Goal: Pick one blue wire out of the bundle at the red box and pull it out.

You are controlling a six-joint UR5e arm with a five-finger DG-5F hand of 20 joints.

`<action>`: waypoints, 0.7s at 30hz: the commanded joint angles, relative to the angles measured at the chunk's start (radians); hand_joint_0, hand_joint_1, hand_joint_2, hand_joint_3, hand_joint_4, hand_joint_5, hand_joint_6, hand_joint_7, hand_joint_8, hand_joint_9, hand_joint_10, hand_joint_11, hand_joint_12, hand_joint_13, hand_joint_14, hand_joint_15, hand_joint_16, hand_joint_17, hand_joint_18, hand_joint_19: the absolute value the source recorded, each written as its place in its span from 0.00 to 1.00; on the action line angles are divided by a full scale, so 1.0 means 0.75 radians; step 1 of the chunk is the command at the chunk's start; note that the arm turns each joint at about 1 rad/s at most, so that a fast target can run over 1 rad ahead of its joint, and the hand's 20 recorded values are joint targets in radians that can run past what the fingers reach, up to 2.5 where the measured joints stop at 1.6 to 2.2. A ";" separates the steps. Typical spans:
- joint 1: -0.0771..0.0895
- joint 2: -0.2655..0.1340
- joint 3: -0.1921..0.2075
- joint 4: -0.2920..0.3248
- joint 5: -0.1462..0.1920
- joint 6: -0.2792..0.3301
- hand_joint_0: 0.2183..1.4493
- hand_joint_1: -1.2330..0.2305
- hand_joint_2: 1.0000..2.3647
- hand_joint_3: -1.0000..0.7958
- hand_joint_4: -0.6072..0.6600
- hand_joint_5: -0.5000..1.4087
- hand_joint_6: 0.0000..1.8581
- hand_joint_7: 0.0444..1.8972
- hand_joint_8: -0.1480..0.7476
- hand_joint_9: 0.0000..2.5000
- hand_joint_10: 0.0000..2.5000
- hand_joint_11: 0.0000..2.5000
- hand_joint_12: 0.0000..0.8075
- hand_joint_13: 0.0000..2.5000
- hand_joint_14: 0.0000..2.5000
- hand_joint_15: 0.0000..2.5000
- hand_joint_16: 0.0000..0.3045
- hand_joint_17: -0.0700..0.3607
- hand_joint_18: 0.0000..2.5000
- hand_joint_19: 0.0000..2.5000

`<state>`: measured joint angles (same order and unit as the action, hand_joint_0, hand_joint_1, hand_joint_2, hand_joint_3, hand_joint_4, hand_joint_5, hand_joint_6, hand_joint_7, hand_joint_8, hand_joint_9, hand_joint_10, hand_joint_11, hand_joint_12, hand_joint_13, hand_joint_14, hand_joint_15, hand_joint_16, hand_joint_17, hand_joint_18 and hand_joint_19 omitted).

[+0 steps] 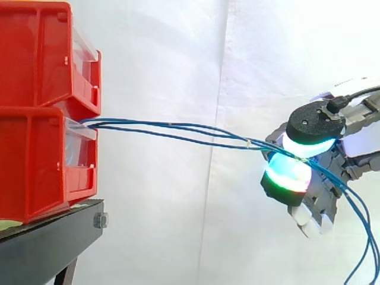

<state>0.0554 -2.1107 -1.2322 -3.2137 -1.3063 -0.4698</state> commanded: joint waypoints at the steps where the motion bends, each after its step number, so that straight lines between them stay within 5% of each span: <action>1: -0.002 0.000 0.003 0.000 -0.001 0.001 0.47 0.27 0.01 0.41 0.39 0.17 0.54 0.56 0.51 0.34 0.00 0.12 0.48 0.37 0.00 0.15 0.16 0.41 0.33 0.15; 15: 0.006 0.000 0.013 -0.006 -0.052 0.056 0.45 0.28 0.01 0.34 0.49 0.16 0.54 0.53 0.52 0.35 0.00 0.14 0.48 0.38 0.01 0.16 0.15 0.41 0.34 0.15; 21: 0.012 0.000 0.013 -0.027 -0.113 0.199 0.42 0.30 0.01 0.37 0.51 0.18 0.53 0.62 0.55 0.38 0.00 0.15 0.50 0.40 0.01 0.16 0.16 0.41 0.35 0.16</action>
<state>0.0622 -2.1108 -1.2226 -3.2276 -1.3710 -0.3719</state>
